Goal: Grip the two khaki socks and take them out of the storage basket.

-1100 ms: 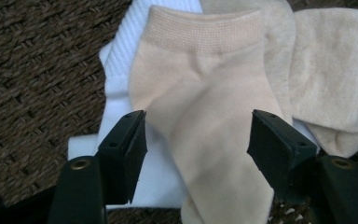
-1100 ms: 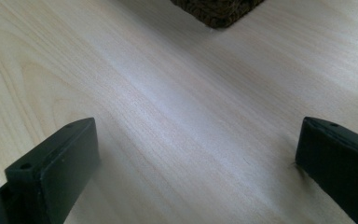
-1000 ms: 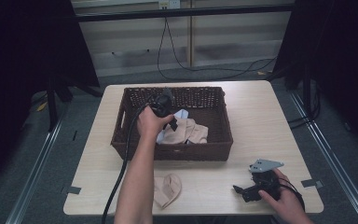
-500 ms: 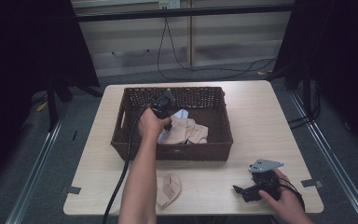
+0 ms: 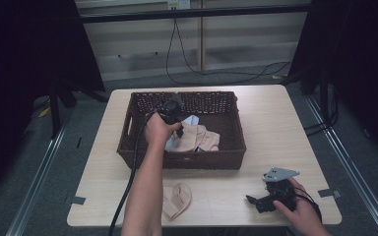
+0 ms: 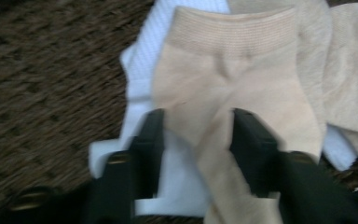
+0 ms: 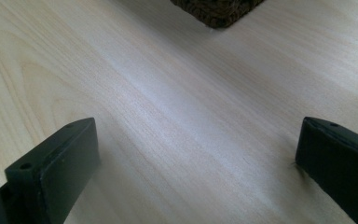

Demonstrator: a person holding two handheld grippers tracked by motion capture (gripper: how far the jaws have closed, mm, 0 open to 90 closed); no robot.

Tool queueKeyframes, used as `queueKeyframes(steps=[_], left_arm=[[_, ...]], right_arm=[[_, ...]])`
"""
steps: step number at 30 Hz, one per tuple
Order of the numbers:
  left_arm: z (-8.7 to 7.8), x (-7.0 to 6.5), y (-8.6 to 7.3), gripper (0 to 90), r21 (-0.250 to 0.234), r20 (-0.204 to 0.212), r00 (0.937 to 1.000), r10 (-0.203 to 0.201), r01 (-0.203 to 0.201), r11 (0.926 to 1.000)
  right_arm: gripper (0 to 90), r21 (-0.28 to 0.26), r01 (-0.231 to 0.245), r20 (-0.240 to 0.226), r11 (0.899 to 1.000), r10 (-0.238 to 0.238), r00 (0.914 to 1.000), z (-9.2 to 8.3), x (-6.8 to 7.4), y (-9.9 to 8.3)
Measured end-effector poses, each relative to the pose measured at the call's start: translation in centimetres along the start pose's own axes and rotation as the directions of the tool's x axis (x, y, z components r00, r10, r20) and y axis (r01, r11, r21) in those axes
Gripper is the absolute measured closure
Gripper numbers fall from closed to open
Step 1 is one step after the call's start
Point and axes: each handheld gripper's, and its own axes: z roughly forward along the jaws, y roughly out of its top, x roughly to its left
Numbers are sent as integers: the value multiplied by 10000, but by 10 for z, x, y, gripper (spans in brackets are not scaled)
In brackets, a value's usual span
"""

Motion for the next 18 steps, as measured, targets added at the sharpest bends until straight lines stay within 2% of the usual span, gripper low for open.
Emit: queueKeyframes(steps=[1,2,5,7,9,10,12,13,16,18], left_arm=[[2,-1,1,499,57,-124,9999,82,-81,10000],[4,-1,1,451,77,-112,9999,60,-59,10000],[10,-3,3,391,-1,-152,9997,202,-202,9998],[14,-4,5,401,10,-159,9994,295,-295,9996],[16,-5,5,561,85,-48,9996,281,-281,9996],[16,-5,5,606,147,-31,9996,287,-286,9995],[15,-5,4,804,255,96,9991,404,-406,9988],[14,-6,4,849,277,122,9993,357,-360,9990],[9,-5,2,874,492,311,9989,344,-359,9981],[1,-4,0,875,447,445,9986,289,-309,9985]], right_arm=[[0,2,-1,0,10000,1,10000,0,0,0],[0,-1,-1,0,10000,1,10000,0,0,0],[0,0,2,-1,10000,-2,10000,0,0,0],[0,-2,3,-1,10000,-3,10000,0,0,0],[0,2,-3,-3,10000,3,10000,0,0,0],[0,2,-3,-2,10000,3,10000,0,0,0],[0,-1,2,-2,10000,-2,10000,0,0,0],[0,-1,-2,-3,10000,2,10000,0,0,0],[0,0,-1,-3,10000,1,10000,0,0,0],[0,-24,32,-5,10000,-32,10000,0,0,0]])
